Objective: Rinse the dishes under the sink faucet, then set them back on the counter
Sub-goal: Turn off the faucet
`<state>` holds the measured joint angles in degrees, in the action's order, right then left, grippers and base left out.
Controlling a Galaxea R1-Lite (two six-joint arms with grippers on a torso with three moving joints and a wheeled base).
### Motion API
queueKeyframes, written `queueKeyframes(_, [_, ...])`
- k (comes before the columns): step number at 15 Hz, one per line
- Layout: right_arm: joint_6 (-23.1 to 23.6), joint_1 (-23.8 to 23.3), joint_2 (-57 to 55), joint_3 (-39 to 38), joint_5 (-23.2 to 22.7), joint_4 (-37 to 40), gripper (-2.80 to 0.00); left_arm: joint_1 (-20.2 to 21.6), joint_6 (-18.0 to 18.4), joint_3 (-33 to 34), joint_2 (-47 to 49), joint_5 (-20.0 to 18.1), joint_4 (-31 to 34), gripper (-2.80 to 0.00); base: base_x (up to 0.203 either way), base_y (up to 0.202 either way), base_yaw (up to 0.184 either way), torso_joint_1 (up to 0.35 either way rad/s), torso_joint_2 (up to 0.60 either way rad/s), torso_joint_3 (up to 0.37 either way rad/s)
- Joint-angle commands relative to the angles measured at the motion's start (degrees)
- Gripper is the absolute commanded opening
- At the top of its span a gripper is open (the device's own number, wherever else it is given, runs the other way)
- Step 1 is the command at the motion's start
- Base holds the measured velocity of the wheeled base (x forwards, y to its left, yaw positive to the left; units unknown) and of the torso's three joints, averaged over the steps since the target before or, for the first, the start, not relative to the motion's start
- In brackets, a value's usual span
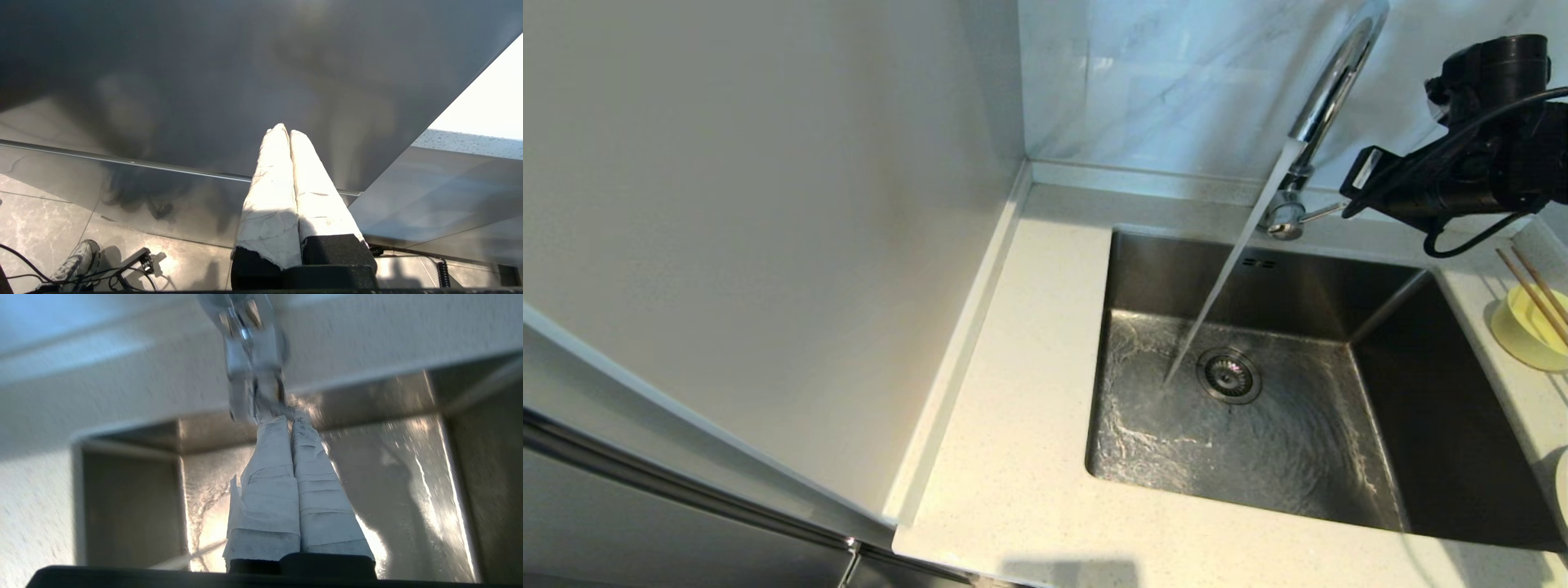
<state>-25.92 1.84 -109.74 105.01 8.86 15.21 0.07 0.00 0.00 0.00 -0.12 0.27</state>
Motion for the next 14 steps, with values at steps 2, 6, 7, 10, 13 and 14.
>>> queueKeyframes(2, [1.0,0.0,2.7,-4.0,-0.2,0.3,-2.8,0.0,0.0,0.0,0.0,0.0,0.0,-2.8,0.0,0.0,0.0,0.0,0.0,0.0])
queueKeyframes(6, [1.5,0.0,0.7,-4.2,-0.2,0.3,-2.8,0.0,0.0,0.0,0.0,0.0,0.0,-2.8,0.0,0.0,0.0,0.0,0.0,0.0])
queueKeyframes(7, [1.5,0.0,-0.2,-3.8,-0.2,0.1,-2.8,0.0,0.0,0.0,0.0,0.0,0.0,-2.8,0.0,0.0,0.0,0.0,0.0,0.0])
queueKeyframes(10, [1.3,0.0,-3.1,-1.5,-0.1,0.0,-2.8,0.0,0.0,0.0,0.0,0.0,0.0,-2.8,0.0,0.0,0.0,0.0,0.0,0.0])
queueKeyframes(13, [0.6,0.0,-4.1,2.1,-0.3,-0.8,-2.8,0.0,0.0,0.0,0.0,-0.1,0.0,-2.8,0.0,0.0,0.0,0.0,0.0,0.0])
queueKeyframes(14, [0.1,0.0,-5.1,3.6,-0.2,-2.4,-2.8,0.0,0.0,0.0,0.0,0.0,0.0,-2.8,0.0,0.0,0.0,0.0,0.0,0.0])
